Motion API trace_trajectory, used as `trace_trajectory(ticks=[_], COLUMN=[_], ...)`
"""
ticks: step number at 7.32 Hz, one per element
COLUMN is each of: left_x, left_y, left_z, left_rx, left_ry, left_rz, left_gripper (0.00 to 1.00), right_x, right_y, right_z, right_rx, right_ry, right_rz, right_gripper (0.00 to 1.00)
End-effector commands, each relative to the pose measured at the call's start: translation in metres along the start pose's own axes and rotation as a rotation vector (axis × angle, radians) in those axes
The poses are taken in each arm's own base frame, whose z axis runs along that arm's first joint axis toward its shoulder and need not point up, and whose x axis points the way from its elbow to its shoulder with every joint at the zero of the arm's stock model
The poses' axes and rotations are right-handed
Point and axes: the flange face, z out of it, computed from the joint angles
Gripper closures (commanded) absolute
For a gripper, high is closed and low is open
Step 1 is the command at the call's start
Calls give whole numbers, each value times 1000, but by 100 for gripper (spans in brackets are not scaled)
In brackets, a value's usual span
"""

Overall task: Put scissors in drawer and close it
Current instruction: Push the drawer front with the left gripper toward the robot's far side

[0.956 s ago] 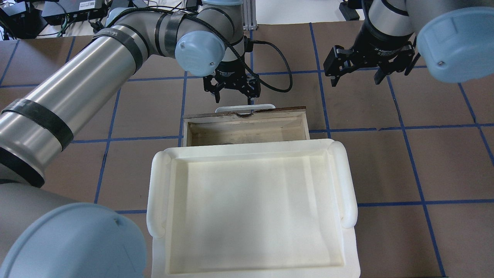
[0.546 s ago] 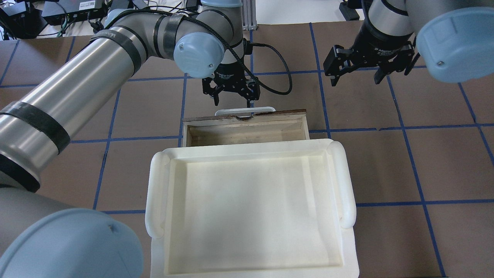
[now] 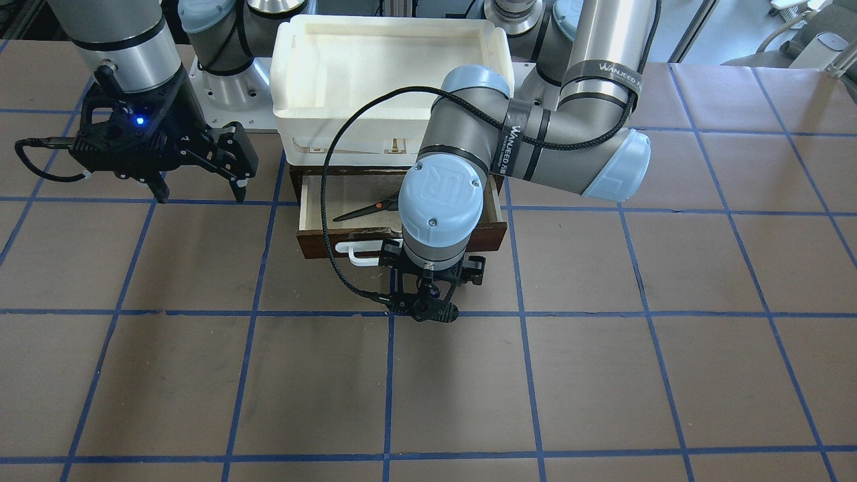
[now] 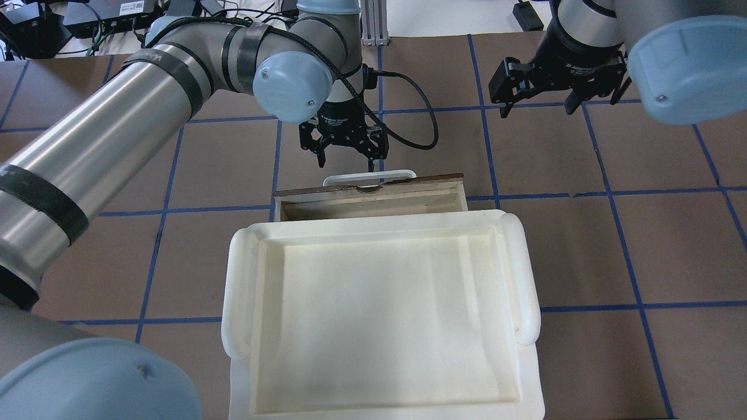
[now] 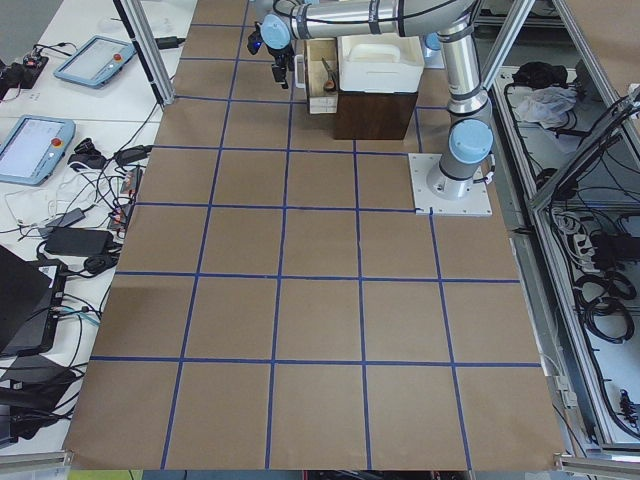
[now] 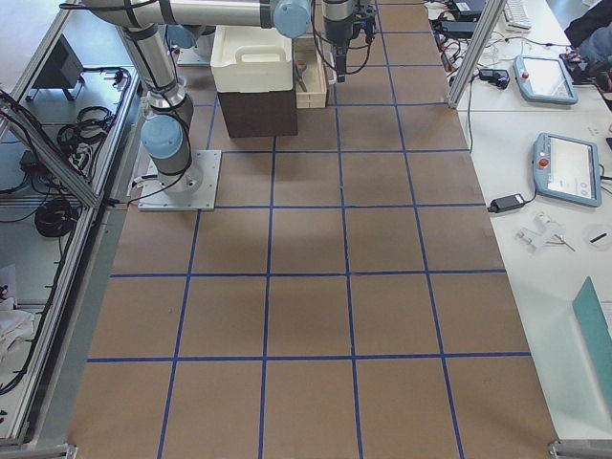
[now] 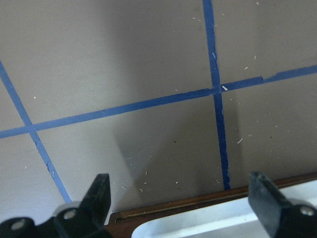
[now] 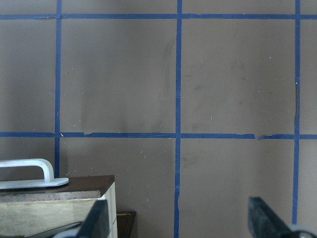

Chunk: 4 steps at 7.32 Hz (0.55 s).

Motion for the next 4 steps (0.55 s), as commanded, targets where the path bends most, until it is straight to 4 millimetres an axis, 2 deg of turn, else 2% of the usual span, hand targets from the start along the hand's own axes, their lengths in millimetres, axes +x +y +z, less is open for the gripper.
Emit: trace_trajectory(ticks=[1,4], left_x=[-1,-7], left_y=[13,24], left_z=[4,-4], left_rx=[-27,-35], left_ry=[-3,0], left_rz=[-4,-11], left_gripper=[0,0], right_x=[0,1], right_y=[0,0], right_z=[-1,0], right_rx=[3,-3], right_ry=[0,9], right_rz=[-2,-4], right_gripper=[0,0])
